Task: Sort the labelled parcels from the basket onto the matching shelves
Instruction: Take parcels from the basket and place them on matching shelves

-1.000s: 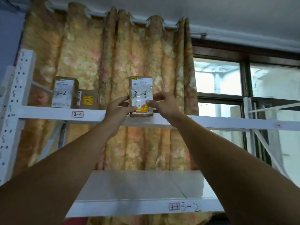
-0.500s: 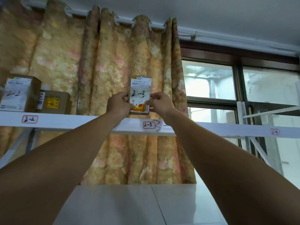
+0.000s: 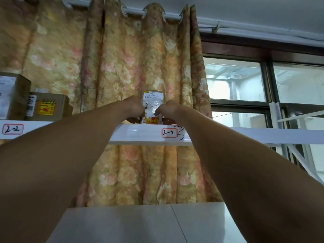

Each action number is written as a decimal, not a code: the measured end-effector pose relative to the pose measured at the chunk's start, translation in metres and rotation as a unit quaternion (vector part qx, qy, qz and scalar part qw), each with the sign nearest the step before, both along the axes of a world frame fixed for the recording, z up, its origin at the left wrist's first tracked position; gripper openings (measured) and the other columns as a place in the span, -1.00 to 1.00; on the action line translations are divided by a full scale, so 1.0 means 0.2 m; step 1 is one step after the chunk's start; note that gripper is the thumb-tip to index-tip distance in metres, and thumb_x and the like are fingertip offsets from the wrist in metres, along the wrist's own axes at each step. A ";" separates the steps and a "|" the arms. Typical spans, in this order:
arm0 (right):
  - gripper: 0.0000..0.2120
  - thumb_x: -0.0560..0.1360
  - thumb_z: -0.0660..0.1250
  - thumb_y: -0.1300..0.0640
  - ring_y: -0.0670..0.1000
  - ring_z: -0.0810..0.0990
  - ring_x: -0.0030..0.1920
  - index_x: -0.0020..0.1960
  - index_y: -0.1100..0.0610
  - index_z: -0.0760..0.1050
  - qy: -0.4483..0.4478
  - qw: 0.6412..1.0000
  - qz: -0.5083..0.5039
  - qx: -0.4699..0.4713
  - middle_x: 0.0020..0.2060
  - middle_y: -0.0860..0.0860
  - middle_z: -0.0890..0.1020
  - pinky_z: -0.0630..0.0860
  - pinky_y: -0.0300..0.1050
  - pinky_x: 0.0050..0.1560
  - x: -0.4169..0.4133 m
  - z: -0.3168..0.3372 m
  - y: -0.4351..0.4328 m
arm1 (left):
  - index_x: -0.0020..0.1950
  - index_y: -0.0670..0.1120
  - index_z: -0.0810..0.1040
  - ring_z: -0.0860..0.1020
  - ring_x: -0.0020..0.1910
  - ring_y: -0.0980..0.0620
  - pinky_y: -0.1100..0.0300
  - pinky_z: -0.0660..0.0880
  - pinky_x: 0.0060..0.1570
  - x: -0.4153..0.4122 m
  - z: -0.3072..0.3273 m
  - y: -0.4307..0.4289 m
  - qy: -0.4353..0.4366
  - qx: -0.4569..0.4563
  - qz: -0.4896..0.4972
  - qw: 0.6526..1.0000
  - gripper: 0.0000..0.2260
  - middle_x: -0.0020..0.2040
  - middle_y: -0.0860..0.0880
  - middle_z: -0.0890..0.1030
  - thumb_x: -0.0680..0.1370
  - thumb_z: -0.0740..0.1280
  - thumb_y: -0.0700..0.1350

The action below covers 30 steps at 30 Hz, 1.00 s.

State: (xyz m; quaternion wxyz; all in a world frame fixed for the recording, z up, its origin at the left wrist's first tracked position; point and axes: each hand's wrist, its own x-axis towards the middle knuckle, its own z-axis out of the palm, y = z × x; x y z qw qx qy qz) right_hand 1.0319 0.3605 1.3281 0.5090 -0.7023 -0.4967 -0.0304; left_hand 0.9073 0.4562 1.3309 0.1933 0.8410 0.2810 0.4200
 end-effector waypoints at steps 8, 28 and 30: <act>-0.80 0.58 0.41 0.12 0.15 0.67 0.11 -0.15 0.17 0.47 -0.039 0.998 -0.037 -0.033 0.01 0.14 0.66 0.57 0.03 0.11 -0.02 0.00 0.04 | -0.05 -0.06 0.56 0.54 -0.11 -0.08 0.10 0.54 -0.10 0.00 0.03 0.03 0.088 -0.001 -0.033 0.996 -0.87 -0.10 -0.12 0.56 0.59 0.36 -0.28; -0.46 0.71 -0.01 -0.20 0.19 0.46 0.39 0.44 0.14 0.42 -0.359 0.888 -0.261 -0.120 0.37 0.14 0.53 0.40 0.12 0.31 -0.24 -0.26 -0.21 | 0.41 0.01 0.50 0.51 0.26 -0.15 0.04 0.47 0.21 -0.24 -0.19 -0.08 0.127 0.168 0.082 0.974 -0.56 0.38 -0.11 0.53 0.63 0.18 0.21; -0.47 0.71 -0.01 -0.20 0.19 0.45 0.40 0.46 0.13 0.39 -0.366 0.886 -0.256 -0.125 0.39 0.13 0.52 0.36 0.15 0.38 -0.32 -0.32 -0.30 | 0.44 0.03 0.46 0.45 0.35 -0.16 0.00 0.45 0.24 -0.34 -0.26 -0.19 0.119 0.190 0.116 0.968 -0.53 0.41 -0.11 0.47 0.62 0.17 0.24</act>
